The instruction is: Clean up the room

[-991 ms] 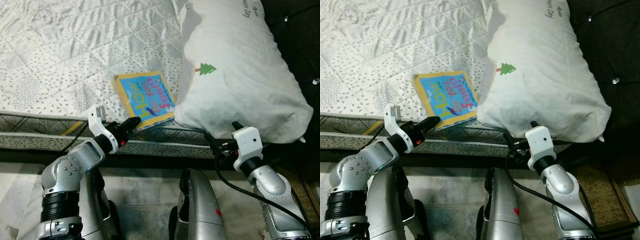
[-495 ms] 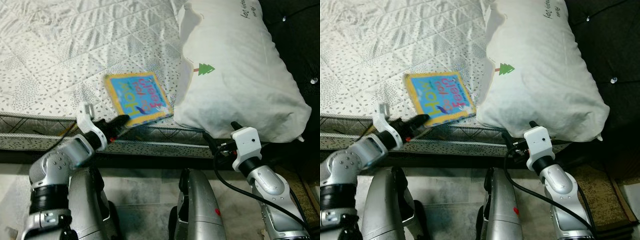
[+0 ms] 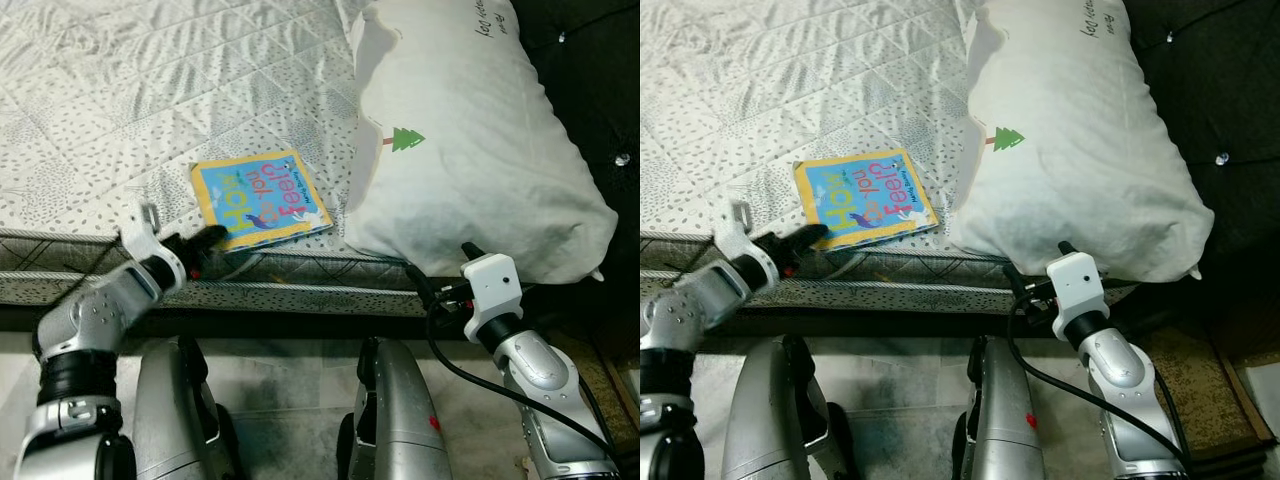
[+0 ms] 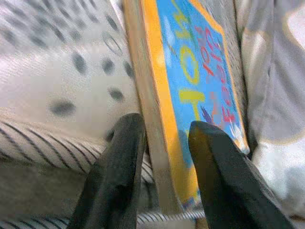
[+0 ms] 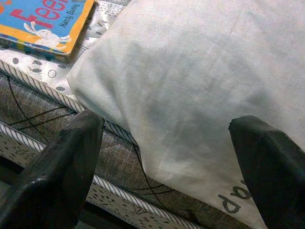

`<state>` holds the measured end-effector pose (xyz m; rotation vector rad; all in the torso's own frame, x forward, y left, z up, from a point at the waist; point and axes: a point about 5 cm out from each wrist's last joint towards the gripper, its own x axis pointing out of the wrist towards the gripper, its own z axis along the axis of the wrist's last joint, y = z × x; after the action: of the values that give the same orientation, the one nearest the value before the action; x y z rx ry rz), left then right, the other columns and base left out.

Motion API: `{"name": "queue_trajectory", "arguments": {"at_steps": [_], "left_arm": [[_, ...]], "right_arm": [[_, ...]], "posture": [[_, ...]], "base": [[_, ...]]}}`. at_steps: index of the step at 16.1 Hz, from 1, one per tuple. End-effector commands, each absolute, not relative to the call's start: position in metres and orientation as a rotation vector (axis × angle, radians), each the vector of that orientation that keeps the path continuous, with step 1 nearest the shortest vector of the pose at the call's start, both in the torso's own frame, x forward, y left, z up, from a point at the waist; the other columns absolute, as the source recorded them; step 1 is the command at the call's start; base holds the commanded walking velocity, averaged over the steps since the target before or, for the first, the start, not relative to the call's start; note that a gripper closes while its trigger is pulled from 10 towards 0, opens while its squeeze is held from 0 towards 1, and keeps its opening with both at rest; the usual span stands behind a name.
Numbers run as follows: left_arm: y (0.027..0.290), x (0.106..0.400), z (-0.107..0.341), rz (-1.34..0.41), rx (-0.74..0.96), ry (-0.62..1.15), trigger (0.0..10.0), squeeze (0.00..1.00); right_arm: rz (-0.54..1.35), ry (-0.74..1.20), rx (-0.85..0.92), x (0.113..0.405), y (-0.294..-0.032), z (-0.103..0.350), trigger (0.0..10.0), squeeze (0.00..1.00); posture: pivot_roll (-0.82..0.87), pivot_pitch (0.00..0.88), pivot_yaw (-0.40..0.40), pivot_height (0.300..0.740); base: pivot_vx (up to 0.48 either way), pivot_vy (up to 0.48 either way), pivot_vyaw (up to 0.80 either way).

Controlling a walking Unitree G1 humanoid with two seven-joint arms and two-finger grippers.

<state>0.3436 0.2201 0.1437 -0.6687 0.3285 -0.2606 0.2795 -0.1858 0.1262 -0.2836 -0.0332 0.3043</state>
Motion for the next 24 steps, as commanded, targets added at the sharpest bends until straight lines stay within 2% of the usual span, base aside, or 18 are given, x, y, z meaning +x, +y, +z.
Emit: {"name": "queue_trajectory", "arguments": {"at_steps": [1,6,8,12,14,16,21,24], "left_arm": [[0.234,0.344,0.138,-0.167,-0.654,0.328,10.0,1.0],[0.268,0.347,0.141,-0.002,-0.615,0.271,10.0,1.0],[0.295,0.346,0.144,0.118,-0.576,0.234,10.0,1.0],[0.29,0.346,0.144,0.098,-0.553,0.232,10.0,1.0],[0.256,0.345,0.157,0.016,-0.401,0.079,10.0,1.0],[0.23,0.335,0.162,-0.04,-0.359,-0.005,10.0,1.0],[0.18,0.307,0.155,-0.132,-0.337,-0.018,10.0,1.0],[0.153,0.301,0.141,-0.228,-0.276,0.079,10.0,1.0]], "right_arm": [[0.294,-0.008,-0.289,0.277,-0.19,0.12,10.0,0.0],[0.297,-0.011,-0.287,0.278,-0.188,0.12,10.0,0.0],[0.297,-0.012,-0.283,0.278,-0.186,0.119,10.0,0.0],[0.297,-0.012,-0.28,0.278,-0.186,0.118,10.0,0.0],[0.299,-0.015,-0.267,0.278,-0.181,0.117,10.0,0.0],[0.301,-0.016,-0.256,0.279,-0.178,0.116,10.0,0.0],[0.315,-0.015,-0.224,0.279,-0.174,0.113,10.0,0.0],[0.325,-0.018,-0.216,0.281,-0.168,0.112,10.0,0.0]], "posture": [[-0.07,0.262,-0.153,0.514],[-0.06,0.262,-0.152,0.514],[-0.06,0.261,-0.148,0.514],[-0.06,0.261,-0.148,0.514],[-0.04,0.26,-0.135,0.514],[-0.03,0.26,-0.129,0.514],[-0.01,0.259,-0.117,0.514],[0.01,0.255,-0.115,0.514]], "base": [[0.0,0.0,0.0],[0.0,0.0,0.0],[0.0,0.0,0.0],[0.0,0.0,0.0],[0.0,0.0,0.0],[0.0,0.0,0.0],[0.0,0.0,0.0],[0.0,0.0,0.0]]}}
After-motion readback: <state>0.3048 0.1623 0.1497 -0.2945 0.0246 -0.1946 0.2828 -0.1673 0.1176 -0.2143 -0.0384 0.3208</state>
